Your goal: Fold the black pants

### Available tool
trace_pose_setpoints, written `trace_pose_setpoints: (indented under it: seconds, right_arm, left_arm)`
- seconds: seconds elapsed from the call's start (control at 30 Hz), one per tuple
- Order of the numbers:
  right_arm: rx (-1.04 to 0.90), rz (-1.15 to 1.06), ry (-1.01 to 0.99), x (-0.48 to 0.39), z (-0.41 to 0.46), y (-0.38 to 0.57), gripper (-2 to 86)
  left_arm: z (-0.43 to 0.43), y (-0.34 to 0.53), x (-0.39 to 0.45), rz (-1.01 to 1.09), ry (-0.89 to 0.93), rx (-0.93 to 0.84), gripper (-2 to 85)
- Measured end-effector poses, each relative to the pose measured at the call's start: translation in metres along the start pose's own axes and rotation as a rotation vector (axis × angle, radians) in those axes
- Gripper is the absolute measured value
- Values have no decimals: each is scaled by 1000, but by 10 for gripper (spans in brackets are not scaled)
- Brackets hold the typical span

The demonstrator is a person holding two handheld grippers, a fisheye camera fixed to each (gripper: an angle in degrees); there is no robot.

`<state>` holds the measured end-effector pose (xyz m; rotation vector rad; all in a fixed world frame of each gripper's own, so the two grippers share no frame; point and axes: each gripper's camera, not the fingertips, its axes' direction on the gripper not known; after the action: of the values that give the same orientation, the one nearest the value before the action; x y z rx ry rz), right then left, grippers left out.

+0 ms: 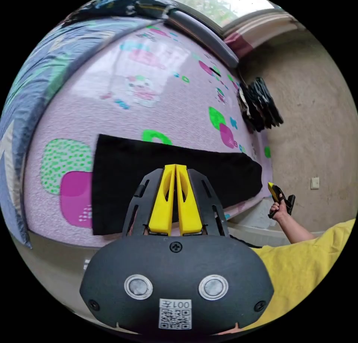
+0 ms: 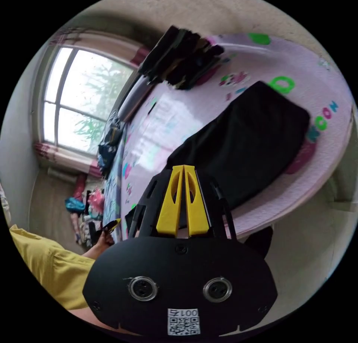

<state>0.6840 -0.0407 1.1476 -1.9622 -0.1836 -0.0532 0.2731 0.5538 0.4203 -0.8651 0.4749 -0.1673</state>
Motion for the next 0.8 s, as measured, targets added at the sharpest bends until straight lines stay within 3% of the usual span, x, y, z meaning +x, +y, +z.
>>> trace_pose_setpoints:
  seconds: [0.1,0.23,0.43,0.63,0.73,0.8]
  right_arm:
    - [46,-9,103,31,-37,-22,4]
    - [-45,-173,234,61,-46,-69,5]
    - [-263,-442,313,76,-30,-122,5]
    - [-387,-616,323,77,-27,-136,4]
    - [-505,-603,454,93,-16,-136,3]
    - [-496,-600,430,97,-22,-137,3]
  left_arm:
    - [55,-19,65,105,50,-73,-13]
    - [138,-43,163,258,65,-128,-13]
    - [260,-78,264,342,-94,-193,-13]
    - [333,-115,300,338,-209,-255,-13]
    - [355,-130,292,291,-240,-297,-15]
    - [360,-138,280,209,-213,-289,-15]
